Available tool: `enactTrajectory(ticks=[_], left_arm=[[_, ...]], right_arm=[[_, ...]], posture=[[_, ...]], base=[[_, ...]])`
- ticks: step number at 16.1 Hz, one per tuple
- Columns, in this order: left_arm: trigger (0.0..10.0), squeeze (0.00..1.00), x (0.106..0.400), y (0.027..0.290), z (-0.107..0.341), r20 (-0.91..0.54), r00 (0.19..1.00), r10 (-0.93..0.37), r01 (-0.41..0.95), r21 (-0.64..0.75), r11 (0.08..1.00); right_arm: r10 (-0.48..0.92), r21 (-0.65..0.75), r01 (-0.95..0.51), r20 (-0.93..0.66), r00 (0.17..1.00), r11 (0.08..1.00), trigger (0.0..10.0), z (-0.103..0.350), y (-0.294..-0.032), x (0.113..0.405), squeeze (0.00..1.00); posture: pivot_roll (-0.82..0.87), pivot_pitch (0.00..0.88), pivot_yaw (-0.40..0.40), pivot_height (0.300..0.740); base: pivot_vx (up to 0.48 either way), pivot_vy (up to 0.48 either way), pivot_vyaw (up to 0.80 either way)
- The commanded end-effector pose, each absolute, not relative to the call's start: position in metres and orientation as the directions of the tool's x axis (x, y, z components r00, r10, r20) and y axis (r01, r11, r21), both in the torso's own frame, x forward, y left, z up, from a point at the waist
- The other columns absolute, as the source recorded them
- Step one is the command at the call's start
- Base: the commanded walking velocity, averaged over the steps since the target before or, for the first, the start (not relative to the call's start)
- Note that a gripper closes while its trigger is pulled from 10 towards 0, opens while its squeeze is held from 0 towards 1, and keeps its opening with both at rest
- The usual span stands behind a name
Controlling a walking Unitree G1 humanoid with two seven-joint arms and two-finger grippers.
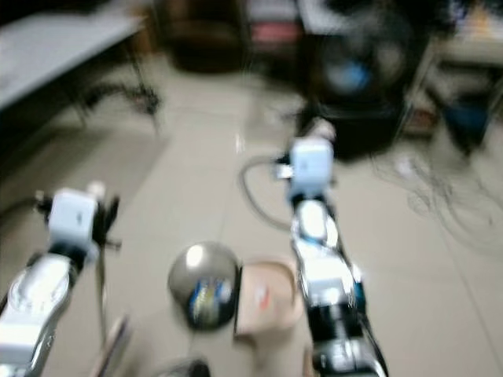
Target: Sweep floor
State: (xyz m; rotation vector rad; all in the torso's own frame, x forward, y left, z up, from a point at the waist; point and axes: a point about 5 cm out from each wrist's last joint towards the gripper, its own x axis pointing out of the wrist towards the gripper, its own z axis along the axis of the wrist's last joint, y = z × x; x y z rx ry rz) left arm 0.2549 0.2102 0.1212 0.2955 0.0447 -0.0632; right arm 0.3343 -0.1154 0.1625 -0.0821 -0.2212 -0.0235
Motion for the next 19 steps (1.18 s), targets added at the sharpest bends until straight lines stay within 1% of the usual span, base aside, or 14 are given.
enactTrajectory(ticks=[1, 4, 6, 12, 14, 16, 17, 18, 19], left_arm=[[10.0, 0.0, 0.254, 0.214, 0.12, -0.081, 0.995, -0.051, 0.074, 0.314, 0.947], [10.0, 0.0, 0.251, 0.217, 0.12, -0.092, 0.995, -0.04, 0.068, 0.325, 0.943], [10.0, 0.0, 0.251, 0.218, 0.12, -0.096, 0.995, -0.039, 0.069, 0.329, 0.942], [10.0, 0.0, 0.252, 0.23, 0.11, -0.127, 0.991, -0.037, 0.08, 0.354, 0.932], [10.0, 0.0, 0.252, 0.231, 0.107, -0.141, 0.989, -0.051, 0.098, 0.353, 0.931], [10.0, 0.0, 0.249, 0.226, 0.097, -0.206, 0.969, -0.138, 0.2, 0.323, 0.925], [10.0, 0.0, 0.244, 0.219, 0.091, -0.254, 0.94, -0.229, 0.301, 0.296, 0.907], [10.0, 0.0, 0.241, 0.213, 0.087, -0.279, 0.915, -0.292, 0.365, 0.259, 0.894], [10.0, 0.0, 0.242, 0.207, 0.084, -0.269, 0.901, -0.34, 0.397, 0.198, 0.896]], right_arm=[[-0.009, -0.009, 0.012, 0.239, 0.971, 1.0, 10.0, 0.168, -0.102, 0.336, 0.0], [-0.003, 0.045, -0.008, 0.249, 0.968, 0.999, 10.0, 0.171, -0.09, 0.343, 0.0], [0.005, 0.051, -0.018, 0.261, 0.965, 0.999, 10.0, 0.173, -0.087, 0.345, 0.0], [0.007, 0.067, -0.028, 0.288, 0.958, 0.997, 10.0, 0.176, -0.084, 0.356, 0.0], [-0.009, 0.066, -0.01, 0.288, 0.958, 0.998, 10.0, 0.175, -0.091, 0.354, 0.0], [-0.025, 0.035, 0.015, 0.29, 0.957, 0.999, 10.0, 0.172, -0.103, 0.347, 0.0], [-0.01, -0.011, 0.014, 0.292, 0.956, 1.0, 10.0, 0.17, -0.112, 0.339, 0.0], [0.012, -0.064, 0.006, 0.27, 0.963, 0.998, 10.0, 0.167, -0.119, 0.332, 0.0], [0.03, -0.132, 0.0, 0.227, 0.973, 0.991, 10.0, 0.161, -0.13, 0.322, 0.0]], posture=[[0.0, 0.0, 0.081, 0.74], [0.01, 0.0, 0.083, 0.74], [0.01, 0.0, 0.087, 0.74], [0.03, 0.005, 0.095, 0.74], [0.02, 0.001, 0.093, 0.74], [0.0, 0.0, 0.089, 0.74], [0.0, 0.0, 0.088, 0.74], [-0.02, 0.0, 0.084, 0.74], [-0.03, 0.0, 0.083, 0.74]], base=[[0.0, 0.0, 0.0], [0.0, 0.0, 0.0], [0.0, 0.0, 0.0], [0.0, 0.0, 0.0], [0.0, 0.0, 0.0], [0.0, 0.0, 0.0], [0.0, 0.0, 0.0], [0.0, 0.0, 0.0], [0.0, 0.0, 0.0]])
